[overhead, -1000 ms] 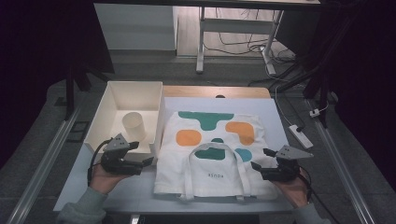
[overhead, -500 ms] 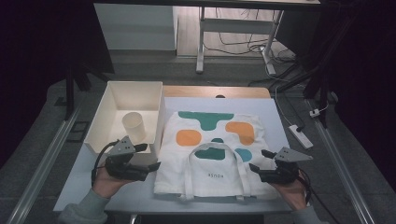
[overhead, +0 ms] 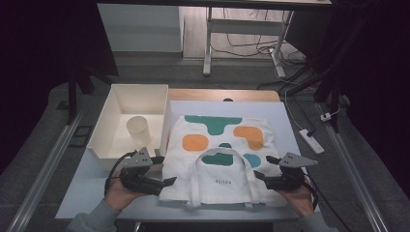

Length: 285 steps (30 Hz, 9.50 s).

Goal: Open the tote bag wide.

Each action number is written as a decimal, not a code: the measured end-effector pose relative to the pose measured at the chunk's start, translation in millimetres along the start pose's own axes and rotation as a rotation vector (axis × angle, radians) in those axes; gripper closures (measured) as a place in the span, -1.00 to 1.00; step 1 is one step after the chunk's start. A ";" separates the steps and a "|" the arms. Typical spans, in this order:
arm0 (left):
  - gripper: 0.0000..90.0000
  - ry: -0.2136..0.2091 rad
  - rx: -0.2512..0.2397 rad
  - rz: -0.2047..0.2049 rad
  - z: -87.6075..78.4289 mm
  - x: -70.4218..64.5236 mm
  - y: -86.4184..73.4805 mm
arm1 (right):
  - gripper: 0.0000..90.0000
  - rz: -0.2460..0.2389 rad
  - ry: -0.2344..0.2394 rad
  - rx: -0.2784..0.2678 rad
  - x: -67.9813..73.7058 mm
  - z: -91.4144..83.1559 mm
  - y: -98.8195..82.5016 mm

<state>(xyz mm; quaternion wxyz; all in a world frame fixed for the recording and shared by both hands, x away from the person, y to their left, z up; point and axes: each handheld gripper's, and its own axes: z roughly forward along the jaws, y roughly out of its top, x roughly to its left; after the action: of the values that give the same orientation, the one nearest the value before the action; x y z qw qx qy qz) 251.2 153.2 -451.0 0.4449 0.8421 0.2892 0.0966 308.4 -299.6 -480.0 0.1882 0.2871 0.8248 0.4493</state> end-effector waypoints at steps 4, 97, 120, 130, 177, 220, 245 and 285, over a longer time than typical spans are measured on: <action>-0.57 -0.009 0.023 0.009 9.1 -3.9 2.2 | -0.43 -0.004 0.016 0.003 -1.3 4.8 1.3; 0.94 -0.206 0.116 0.078 63.8 -14.3 25.0 | 0.76 -0.251 0.312 0.272 70.7 35.8 23.2; 0.93 -0.255 0.025 0.057 50.6 -10.6 26.7 | 0.96 -0.250 0.301 0.060 78.7 1.4 50.9; 0.93 -0.233 -0.066 0.070 33.4 -8.6 44.0 | 0.96 -0.274 0.263 -0.035 84.1 -18.0 84.0; 0.93 -0.157 -0.004 0.131 10.3 -20.5 49.7 | 0.96 -0.019 0.176 -0.130 16.6 -13.9 101.8; 0.92 0.039 -0.037 -0.032 64.5 28.3 87.2 | 0.96 0.019 0.013 -0.040 -50.2 54.9 102.5; 0.90 0.117 0.087 -0.015 112.3 20.7 89.2 | 0.96 0.098 0.007 0.109 -79.4 94.5 68.2; 0.86 0.077 0.107 -0.083 135.6 35.8 72.2 | 0.01 0.029 0.235 0.039 24.9 40.6 106.2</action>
<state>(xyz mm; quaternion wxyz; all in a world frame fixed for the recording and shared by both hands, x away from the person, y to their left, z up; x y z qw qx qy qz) 366.2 48.1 -475.6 0.3915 0.8476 0.3454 0.0950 344.8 -212.1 -412.4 0.0779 0.2481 0.8454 0.4665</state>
